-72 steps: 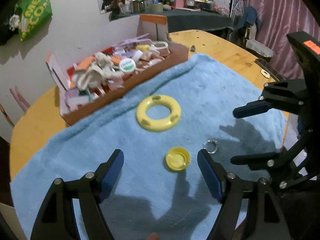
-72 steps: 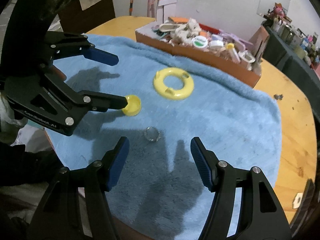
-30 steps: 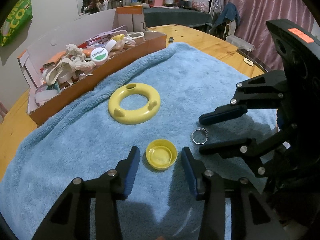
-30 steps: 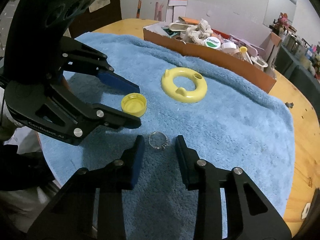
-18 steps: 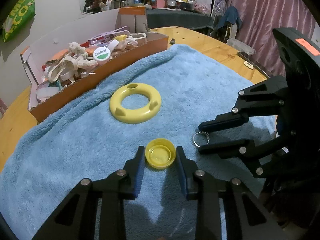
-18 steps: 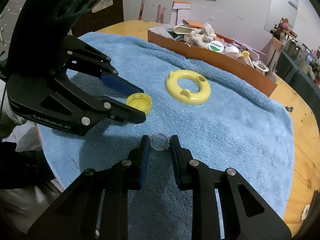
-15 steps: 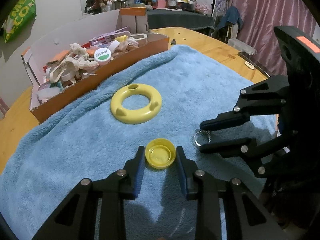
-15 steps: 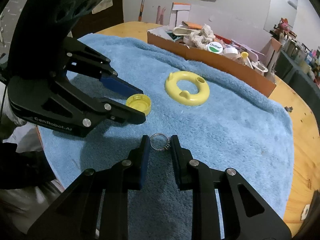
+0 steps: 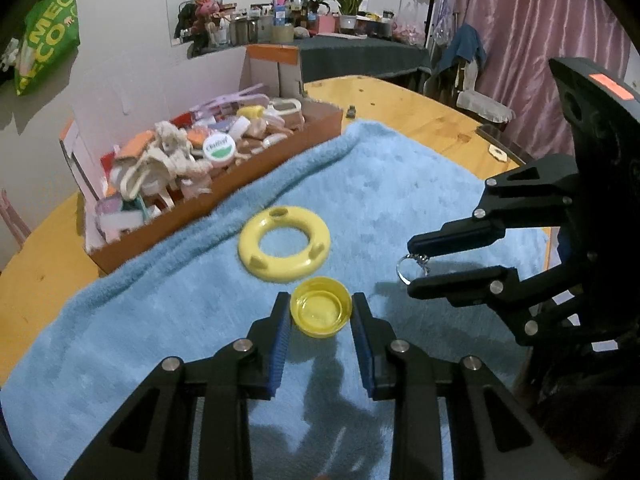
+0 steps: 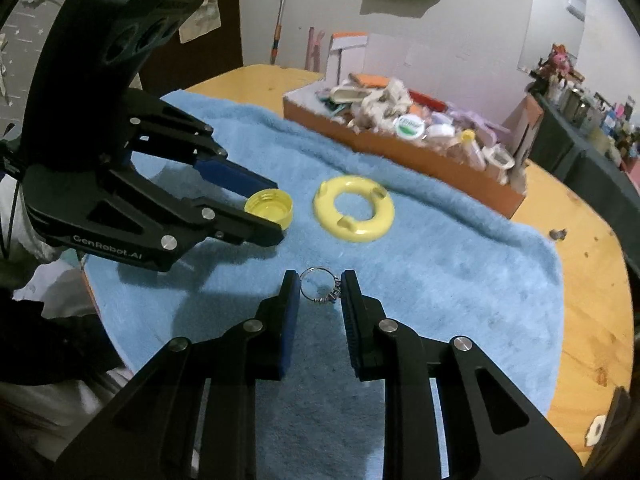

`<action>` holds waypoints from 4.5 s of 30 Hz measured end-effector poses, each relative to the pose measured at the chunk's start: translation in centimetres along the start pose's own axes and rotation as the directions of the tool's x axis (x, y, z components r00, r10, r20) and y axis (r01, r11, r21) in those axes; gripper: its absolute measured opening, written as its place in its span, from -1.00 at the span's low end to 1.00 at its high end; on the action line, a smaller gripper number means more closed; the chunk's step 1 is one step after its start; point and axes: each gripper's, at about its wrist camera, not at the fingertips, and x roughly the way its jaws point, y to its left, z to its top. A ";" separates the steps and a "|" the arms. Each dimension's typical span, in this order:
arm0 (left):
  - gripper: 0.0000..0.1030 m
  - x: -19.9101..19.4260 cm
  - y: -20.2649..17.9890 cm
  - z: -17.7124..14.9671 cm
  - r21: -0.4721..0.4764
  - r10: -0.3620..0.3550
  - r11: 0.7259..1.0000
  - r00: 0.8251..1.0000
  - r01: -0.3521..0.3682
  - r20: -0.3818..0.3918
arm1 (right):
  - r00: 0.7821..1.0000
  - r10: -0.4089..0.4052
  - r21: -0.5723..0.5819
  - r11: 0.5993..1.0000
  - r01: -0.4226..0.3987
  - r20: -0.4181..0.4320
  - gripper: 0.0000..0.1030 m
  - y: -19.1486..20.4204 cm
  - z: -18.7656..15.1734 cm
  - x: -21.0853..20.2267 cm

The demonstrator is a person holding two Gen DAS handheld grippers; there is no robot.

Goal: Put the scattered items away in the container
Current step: 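Grasp yellow cap with left gripper while right gripper grasps metal ring, then carry yellow cap and metal ring over the cardboard box, then open left gripper dropping yellow cap while right gripper releases metal ring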

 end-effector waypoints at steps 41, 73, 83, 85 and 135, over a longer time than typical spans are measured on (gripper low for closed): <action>-0.38 3.3 7.7 13.6 -0.092 0.133 0.987 0.990 -0.128 0.048 | 0.999 -0.039 -0.009 0.999 0.040 0.029 -0.61 -10.5 12.8 2.9; -0.38 8.0 9.9 14.8 -0.086 0.162 0.983 0.986 -0.165 -0.037 | 0.993 -0.053 0.002 0.999 0.053 -0.105 -0.61 -13.8 14.0 9.9; -0.36 8.1 10.3 14.7 -0.098 0.149 0.983 0.988 -0.153 -0.044 | 0.993 -0.056 -0.001 0.998 0.056 -0.104 -0.61 -13.7 14.0 10.0; -0.32 8.1 10.3 14.6 -0.096 0.151 0.983 0.987 -0.155 -0.046 | 0.993 -0.054 0.001 0.999 0.054 -0.104 -0.61 -13.7 14.0 10.0; -0.06 6.2 10.1 14.6 -0.127 0.179 0.976 0.984 -0.179 -0.014 | 0.993 -0.105 0.072 0.992 0.109 -0.046 0.03 -14.9 14.3 8.4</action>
